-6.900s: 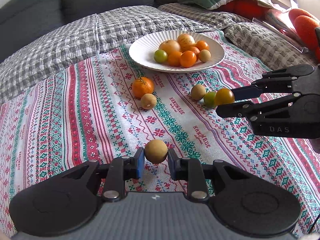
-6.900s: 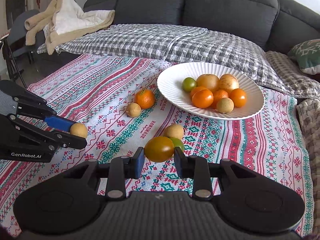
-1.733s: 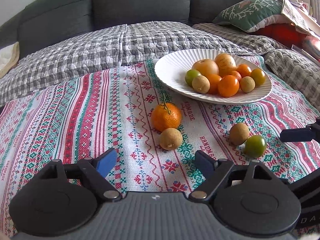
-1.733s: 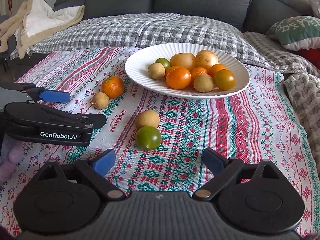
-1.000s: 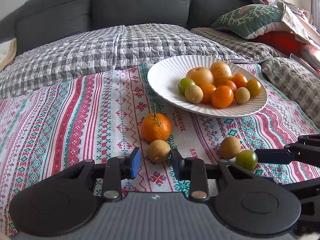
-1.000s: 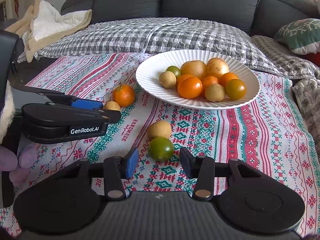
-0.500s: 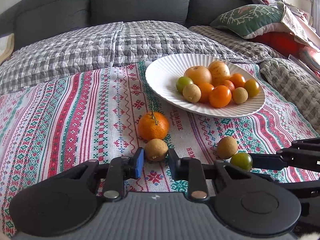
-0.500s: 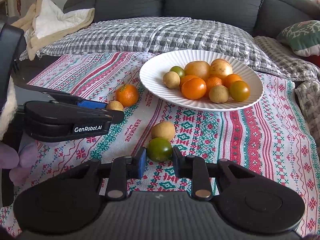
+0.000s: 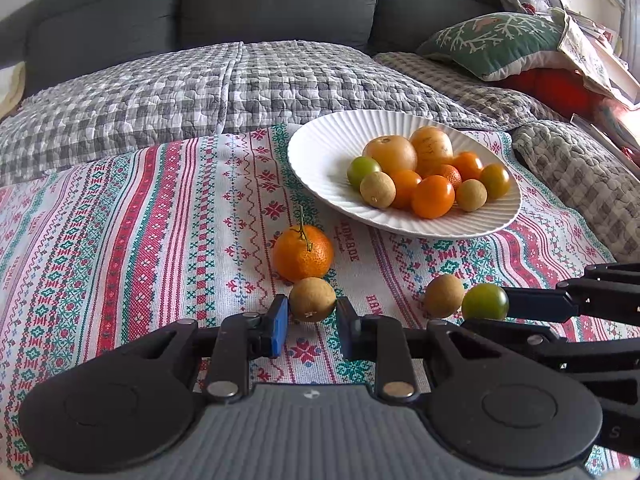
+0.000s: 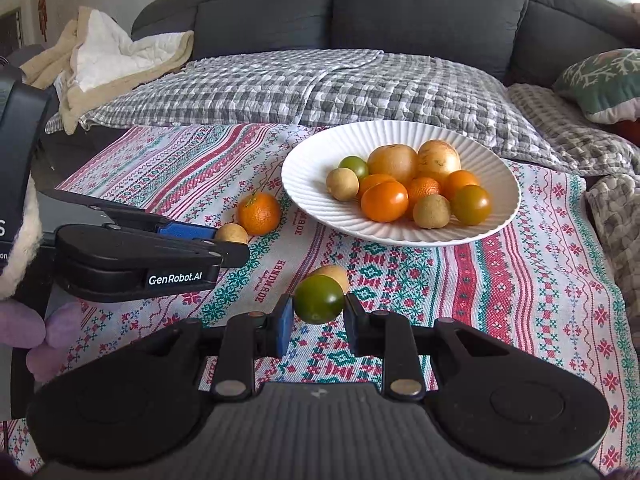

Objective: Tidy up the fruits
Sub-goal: 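Carry the pale fruit and green tomato onto the white plate and open both tools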

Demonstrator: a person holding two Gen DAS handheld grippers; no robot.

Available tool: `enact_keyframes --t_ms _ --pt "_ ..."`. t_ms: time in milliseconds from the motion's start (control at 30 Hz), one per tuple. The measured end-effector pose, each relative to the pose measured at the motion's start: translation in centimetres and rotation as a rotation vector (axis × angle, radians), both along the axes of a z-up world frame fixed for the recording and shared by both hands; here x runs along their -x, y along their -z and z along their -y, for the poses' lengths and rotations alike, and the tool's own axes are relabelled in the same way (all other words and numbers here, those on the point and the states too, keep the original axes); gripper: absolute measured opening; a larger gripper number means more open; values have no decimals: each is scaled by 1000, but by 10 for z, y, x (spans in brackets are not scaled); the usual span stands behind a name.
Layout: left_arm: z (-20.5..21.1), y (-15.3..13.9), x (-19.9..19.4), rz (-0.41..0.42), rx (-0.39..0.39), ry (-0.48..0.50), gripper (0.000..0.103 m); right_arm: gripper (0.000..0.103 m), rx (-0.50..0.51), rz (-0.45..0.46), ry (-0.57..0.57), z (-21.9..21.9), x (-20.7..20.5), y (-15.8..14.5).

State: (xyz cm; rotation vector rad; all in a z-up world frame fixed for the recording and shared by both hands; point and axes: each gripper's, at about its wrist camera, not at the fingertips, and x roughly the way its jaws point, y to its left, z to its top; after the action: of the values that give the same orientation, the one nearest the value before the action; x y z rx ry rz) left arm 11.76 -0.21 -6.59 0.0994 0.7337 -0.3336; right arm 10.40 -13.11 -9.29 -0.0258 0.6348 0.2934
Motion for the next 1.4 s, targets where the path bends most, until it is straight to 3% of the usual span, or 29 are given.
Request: enact_keyframes --t_ms 567,833,1400 --pt "12 -23 6 54 51 43 16 24 -90 55 103 27 -4 -18" --pt "29 -31 -3 63 66 87 16 24 -193 67 180 53 -12 -25" --pt "52 -23 -33 29 32 175 16 24 -196 66 186 61 -36 -17"
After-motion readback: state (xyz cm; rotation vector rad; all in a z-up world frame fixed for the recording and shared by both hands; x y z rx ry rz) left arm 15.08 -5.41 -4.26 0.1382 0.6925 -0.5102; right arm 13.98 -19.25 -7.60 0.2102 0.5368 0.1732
